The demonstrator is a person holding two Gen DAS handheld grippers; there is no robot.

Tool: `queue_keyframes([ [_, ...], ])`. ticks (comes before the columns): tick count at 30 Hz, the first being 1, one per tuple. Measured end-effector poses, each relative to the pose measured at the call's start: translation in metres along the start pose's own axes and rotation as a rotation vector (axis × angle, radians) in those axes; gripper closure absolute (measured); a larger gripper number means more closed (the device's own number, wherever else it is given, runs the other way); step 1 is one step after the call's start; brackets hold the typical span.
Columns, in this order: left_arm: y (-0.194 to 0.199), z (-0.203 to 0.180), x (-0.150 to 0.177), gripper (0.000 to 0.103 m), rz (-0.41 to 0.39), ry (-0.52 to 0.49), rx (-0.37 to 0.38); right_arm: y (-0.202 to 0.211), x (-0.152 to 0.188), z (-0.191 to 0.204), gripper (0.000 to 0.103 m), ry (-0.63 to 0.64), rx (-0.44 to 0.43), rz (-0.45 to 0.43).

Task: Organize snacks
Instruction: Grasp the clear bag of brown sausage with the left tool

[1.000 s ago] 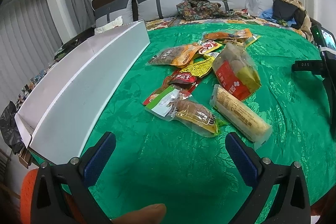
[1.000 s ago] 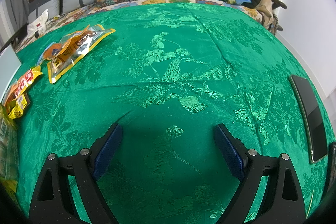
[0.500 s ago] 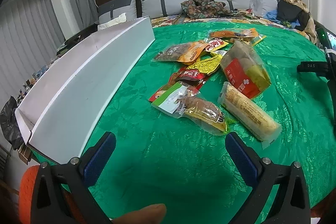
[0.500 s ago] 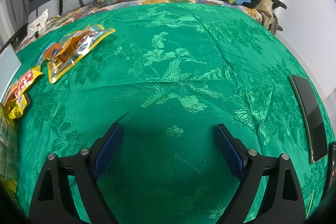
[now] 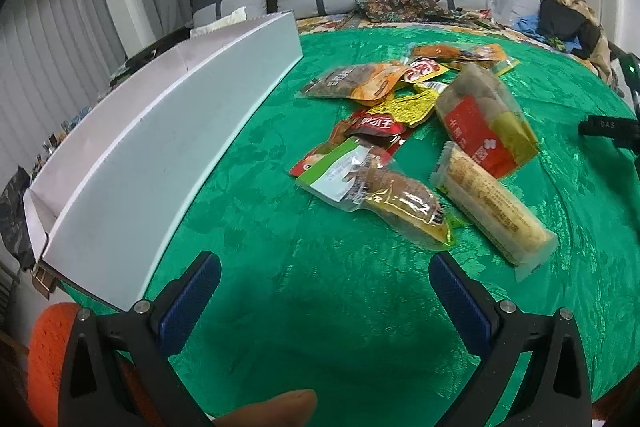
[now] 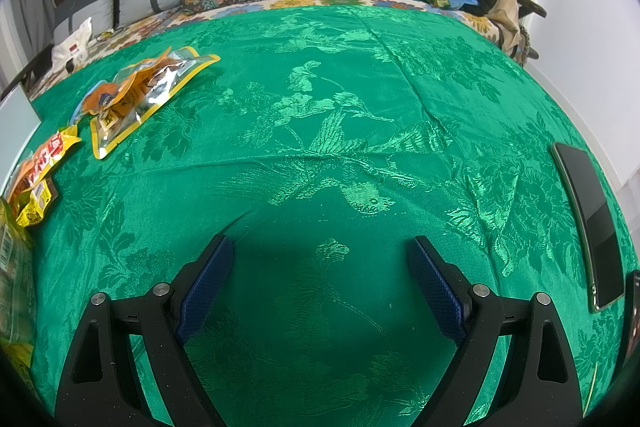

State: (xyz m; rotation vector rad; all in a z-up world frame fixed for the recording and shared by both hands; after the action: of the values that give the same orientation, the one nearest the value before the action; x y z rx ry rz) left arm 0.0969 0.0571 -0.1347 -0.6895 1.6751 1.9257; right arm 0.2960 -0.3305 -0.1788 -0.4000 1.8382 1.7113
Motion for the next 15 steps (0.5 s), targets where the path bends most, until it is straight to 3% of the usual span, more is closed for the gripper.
queue_keyframes([
  [10, -0.026, 0.027, 0.008, 0.000, 0.135, 0.156, 0.136, 0.000, 0.000, 0.000, 0.011, 0.000, 0.000, 0.000],
  [13, -0.030, 0.030, -0.003, 0.000, 0.145, 0.143, 0.165, 0.000, 0.000, 0.000, 0.011, 0.000, 0.000, 0.000],
  [15, -0.032, 0.025, -0.011, 0.000, 0.167, 0.153, 0.227, 0.000, 0.000, 0.000, 0.011, 0.000, 0.000, 0.000],
])
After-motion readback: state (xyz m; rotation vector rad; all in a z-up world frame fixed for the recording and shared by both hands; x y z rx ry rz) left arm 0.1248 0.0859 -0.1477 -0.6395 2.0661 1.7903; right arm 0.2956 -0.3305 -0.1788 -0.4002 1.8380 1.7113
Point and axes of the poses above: each gripper's, at about its wrist camera, not at the fingertips, and y roughly against the way its jaws point, z to its left, x to its underside, the point moved 10 cm from there along -y, roughly the way its jaws point, and after that the axes turned 2 degrees about x, right-handed, at the moved point
